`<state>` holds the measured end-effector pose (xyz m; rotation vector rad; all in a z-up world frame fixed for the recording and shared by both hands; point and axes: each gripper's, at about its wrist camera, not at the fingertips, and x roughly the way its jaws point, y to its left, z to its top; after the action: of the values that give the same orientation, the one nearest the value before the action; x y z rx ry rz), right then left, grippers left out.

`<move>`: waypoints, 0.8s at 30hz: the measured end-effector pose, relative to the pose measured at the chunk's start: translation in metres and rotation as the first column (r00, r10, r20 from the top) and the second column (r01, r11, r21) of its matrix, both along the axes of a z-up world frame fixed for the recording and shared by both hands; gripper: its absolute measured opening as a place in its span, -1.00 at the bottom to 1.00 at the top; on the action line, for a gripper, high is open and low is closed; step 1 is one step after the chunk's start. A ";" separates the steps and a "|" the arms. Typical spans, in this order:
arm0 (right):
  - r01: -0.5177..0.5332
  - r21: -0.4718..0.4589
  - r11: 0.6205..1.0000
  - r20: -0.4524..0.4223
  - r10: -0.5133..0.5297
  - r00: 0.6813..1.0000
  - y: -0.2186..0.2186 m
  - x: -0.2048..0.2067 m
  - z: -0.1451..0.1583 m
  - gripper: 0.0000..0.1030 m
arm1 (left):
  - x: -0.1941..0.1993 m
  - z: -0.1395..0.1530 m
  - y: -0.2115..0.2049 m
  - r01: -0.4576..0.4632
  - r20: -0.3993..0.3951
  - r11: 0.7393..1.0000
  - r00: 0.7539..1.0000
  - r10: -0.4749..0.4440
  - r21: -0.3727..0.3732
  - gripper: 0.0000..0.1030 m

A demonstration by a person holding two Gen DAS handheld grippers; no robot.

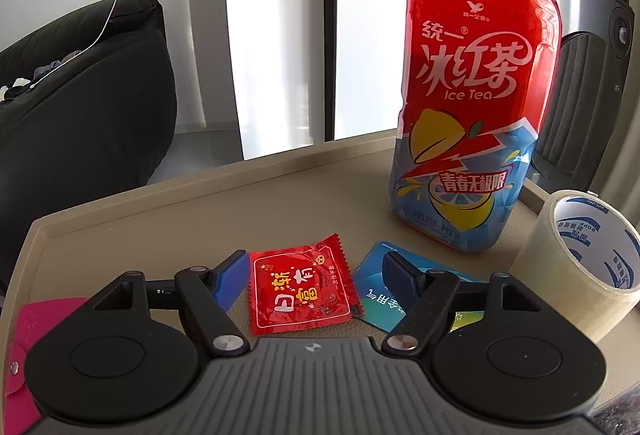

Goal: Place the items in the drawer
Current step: 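Lower the left gripper onto the red candy packet and close it, then lift the red packet with the left gripper toward the open drawer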

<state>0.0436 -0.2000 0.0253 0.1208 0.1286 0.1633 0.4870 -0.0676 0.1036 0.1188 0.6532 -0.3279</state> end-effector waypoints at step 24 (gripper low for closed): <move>0.009 -0.030 1.000 0.008 -0.008 1.000 0.003 -0.001 -0.002 0.48 | -0.002 0.002 0.013 -0.023 -0.058 1.000 0.998 0.022 -0.015 -0.07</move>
<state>0.0423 -0.1975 0.0233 0.0910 0.1230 0.1533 0.4849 -0.0549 0.1051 0.0871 0.7090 -0.3159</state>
